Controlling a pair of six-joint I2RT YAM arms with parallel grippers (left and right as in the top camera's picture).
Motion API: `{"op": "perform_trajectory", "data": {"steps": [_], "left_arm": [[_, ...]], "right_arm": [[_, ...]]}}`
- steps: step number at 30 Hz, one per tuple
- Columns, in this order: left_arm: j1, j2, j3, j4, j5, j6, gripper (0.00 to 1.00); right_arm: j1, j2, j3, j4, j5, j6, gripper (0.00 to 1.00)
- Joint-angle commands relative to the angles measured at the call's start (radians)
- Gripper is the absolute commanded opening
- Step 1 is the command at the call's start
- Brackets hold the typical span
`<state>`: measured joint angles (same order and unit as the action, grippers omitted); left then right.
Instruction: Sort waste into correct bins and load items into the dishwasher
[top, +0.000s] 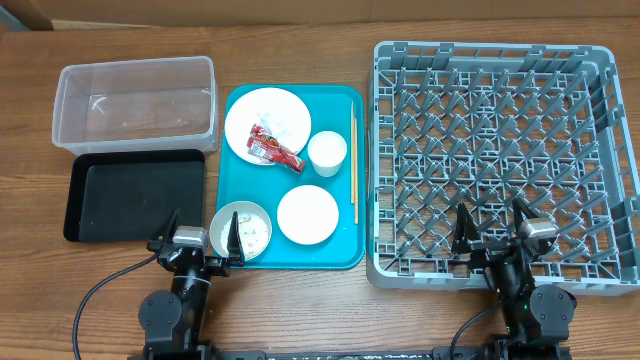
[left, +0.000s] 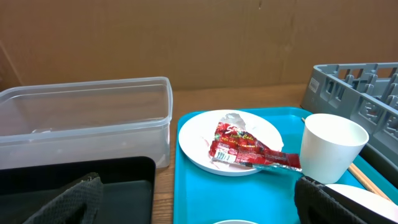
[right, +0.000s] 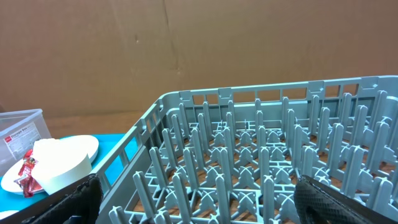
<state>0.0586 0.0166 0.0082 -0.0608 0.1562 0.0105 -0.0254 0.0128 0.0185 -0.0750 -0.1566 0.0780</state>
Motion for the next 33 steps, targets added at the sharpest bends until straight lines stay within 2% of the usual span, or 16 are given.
{"op": "perform_trajectory", "data": {"steps": [1, 13, 33], "left_arm": [[-0.006, -0.005, -0.003, -0.003, -0.007, 0.016, 1.0], [-0.006, -0.005, -0.003, -0.003, -0.008, 0.016, 1.0], [-0.006, -0.005, -0.003, -0.001, -0.003, -0.025, 1.0]], "right_arm": [[0.002, -0.01, -0.01, -0.005, 0.118, -0.006, 1.0], [0.002, -0.01, -0.01, -0.004, 0.117, -0.006, 1.0], [0.002, -0.01, 0.001, 0.013, -0.003, 0.0, 1.0]]}}
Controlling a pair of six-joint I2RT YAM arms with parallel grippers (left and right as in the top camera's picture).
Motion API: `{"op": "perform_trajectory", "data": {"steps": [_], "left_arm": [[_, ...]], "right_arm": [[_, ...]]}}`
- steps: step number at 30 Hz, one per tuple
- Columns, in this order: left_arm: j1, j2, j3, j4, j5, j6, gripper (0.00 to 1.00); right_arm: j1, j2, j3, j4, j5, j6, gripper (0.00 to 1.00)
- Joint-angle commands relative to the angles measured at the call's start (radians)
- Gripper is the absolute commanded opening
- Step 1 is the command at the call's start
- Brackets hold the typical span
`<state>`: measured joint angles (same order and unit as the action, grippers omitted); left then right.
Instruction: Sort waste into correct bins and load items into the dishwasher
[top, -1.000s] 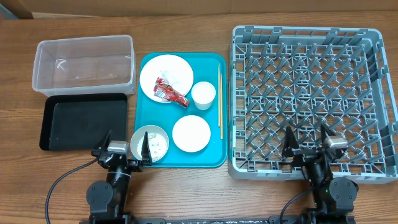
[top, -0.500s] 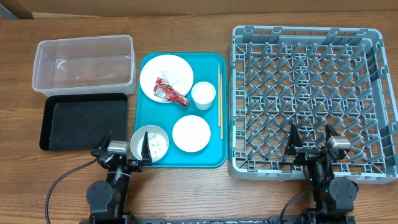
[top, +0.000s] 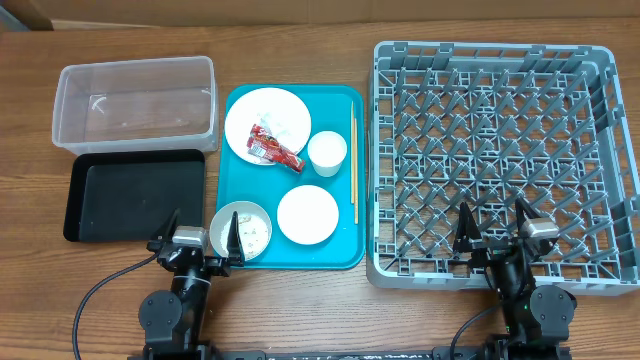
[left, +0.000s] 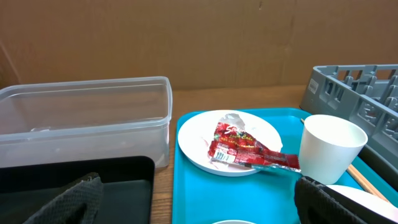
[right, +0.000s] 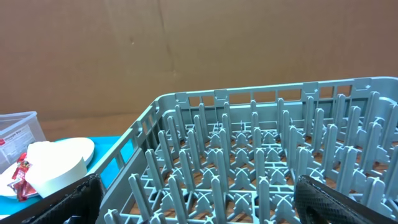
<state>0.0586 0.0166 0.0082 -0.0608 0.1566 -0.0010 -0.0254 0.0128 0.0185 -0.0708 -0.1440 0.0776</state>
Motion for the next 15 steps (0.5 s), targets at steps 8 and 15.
{"op": "perform_trajectory", "data": {"steps": [8, 15], "left_arm": [[-0.006, -0.005, 0.02, 0.023, 0.001, -0.071, 1.0], [-0.006, 0.025, 0.151, -0.005, -0.012, -0.074, 1.0]], "right_arm": [[0.002, -0.01, 0.046, 0.009, -0.015, 0.0, 1.0], [0.002, 0.004, 0.127, 0.006, -0.015, 0.0, 1.0]]}}
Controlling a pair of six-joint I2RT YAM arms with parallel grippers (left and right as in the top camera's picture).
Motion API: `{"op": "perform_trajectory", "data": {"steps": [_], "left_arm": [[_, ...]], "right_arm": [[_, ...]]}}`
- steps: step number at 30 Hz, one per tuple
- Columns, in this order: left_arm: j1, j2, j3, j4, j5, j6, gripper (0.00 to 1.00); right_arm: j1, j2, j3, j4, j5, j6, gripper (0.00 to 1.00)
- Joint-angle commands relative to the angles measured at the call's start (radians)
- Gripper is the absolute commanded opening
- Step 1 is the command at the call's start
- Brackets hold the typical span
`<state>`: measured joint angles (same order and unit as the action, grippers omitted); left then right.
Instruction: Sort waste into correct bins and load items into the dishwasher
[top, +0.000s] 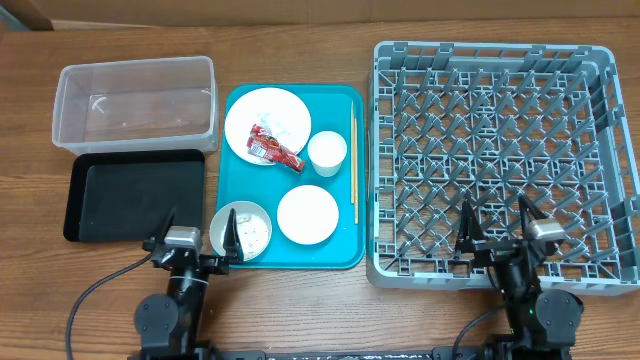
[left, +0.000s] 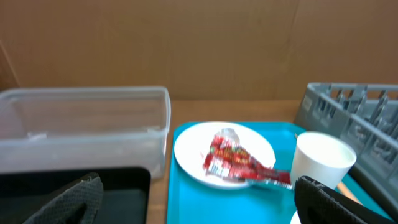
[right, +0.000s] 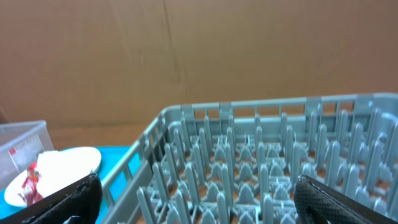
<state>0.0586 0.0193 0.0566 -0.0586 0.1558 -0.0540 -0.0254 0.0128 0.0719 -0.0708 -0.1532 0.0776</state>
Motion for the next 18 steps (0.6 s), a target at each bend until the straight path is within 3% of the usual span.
{"op": "perform_trajectory", "data": {"steps": [1, 10, 18], "left_arm": [[-0.006, 0.034, 0.124, -0.014, -0.014, -0.021, 1.0], [-0.007, 0.367, 0.495, -0.119, -0.025, -0.002, 1.0], [-0.01, 0.862, 1.054, -0.504, 0.011, -0.002, 1.0]], "right_arm": [[0.002, 0.011, 0.086, 0.004, -0.006, 0.0, 1.0], [0.002, 0.256, 0.356, -0.098, -0.006, 0.0, 1.0], [0.003, 0.6, 0.716, -0.317, -0.047, 0.001, 1.0]]}}
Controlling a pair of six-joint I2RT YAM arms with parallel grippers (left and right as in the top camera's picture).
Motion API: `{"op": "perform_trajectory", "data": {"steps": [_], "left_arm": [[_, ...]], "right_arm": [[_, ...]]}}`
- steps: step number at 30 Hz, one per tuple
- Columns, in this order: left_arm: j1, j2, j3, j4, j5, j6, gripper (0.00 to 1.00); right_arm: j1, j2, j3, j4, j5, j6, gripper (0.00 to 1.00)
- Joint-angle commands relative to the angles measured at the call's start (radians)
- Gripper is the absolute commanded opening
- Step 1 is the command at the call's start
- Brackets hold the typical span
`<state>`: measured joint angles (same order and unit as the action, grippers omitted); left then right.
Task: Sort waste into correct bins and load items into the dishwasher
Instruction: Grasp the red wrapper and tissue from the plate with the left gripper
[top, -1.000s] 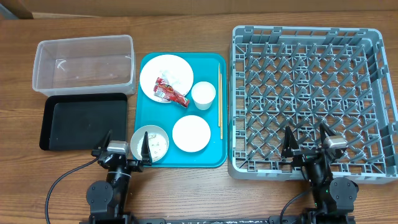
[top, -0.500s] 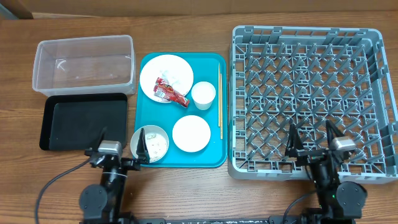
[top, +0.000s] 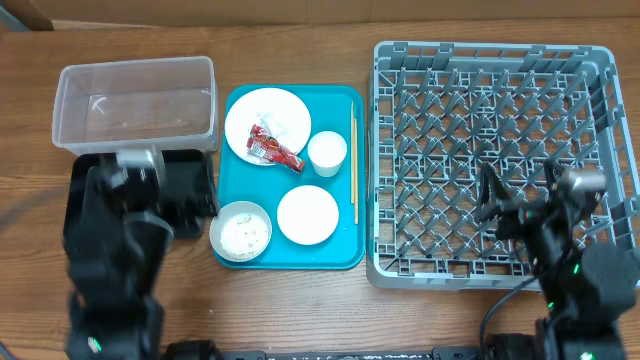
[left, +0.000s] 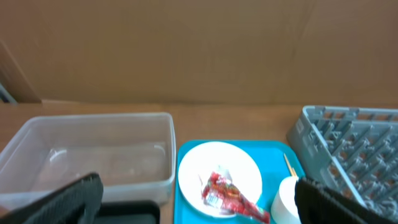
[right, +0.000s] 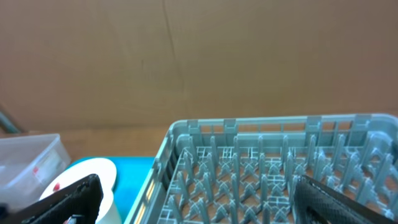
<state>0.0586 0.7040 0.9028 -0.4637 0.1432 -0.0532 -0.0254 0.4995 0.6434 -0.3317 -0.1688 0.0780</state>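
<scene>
On the teal tray (top: 345, 252) a red wrapper (top: 272, 146) lies on a white plate (top: 267, 122); the left wrist view shows that wrapper (left: 233, 196) too. A white cup (top: 327, 152), chopsticks (top: 353, 165), a second plate (top: 308, 214) and a bowl (top: 241, 230) share the tray. The grey dish rack (top: 500, 120) stands to the right. My left gripper (top: 150, 192) is raised over the black tray (top: 80, 215), open and empty. The right gripper (top: 530, 210) hangs open over the rack's front part.
A clear plastic bin (top: 135, 103) sits at the back left, behind the black tray. A brown cardboard wall (left: 186, 50) closes off the far side. The rack (right: 280, 162) fills the right half of the table.
Both arms have risen from low at the front edge. The left one now stands over the black tray, the right over the rack's front. Both wrist views look down from higher. The bowl is uncovered.
At the two oldest moments both arms sat low at the table's front edge, grippers open, nothing on the tray moved. Then the wrist views had lifted slightly. Now both grippers are well up, still open and empty, all items in place.
</scene>
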Motion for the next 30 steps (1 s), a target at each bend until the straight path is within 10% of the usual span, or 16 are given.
{"op": "perform_trajectory", "data": {"steps": [1, 12, 22, 30], "left_arm": [[-0.016, 0.247, 0.288, -0.159, 0.023, -0.003, 1.0], [-0.18, 1.02, 1.086, -0.742, -0.032, 0.021, 1.0], [-0.216, 1.401, 1.129, -0.77, -0.012, 0.022, 0.88], [-0.22, 1.601, 1.129, -0.719, -0.016, -0.231, 1.0]], "right_arm": [[0.003, 0.161, 0.196, -0.098, -0.036, 0.0, 1.0], [0.003, 0.625, 0.595, -0.5, -0.134, 0.0, 1.0], [0.003, 0.798, 0.595, -0.565, -0.215, 0.0, 1.0], [0.003, 0.828, 0.595, -0.568, -0.215, 0.001, 1.0]]}}
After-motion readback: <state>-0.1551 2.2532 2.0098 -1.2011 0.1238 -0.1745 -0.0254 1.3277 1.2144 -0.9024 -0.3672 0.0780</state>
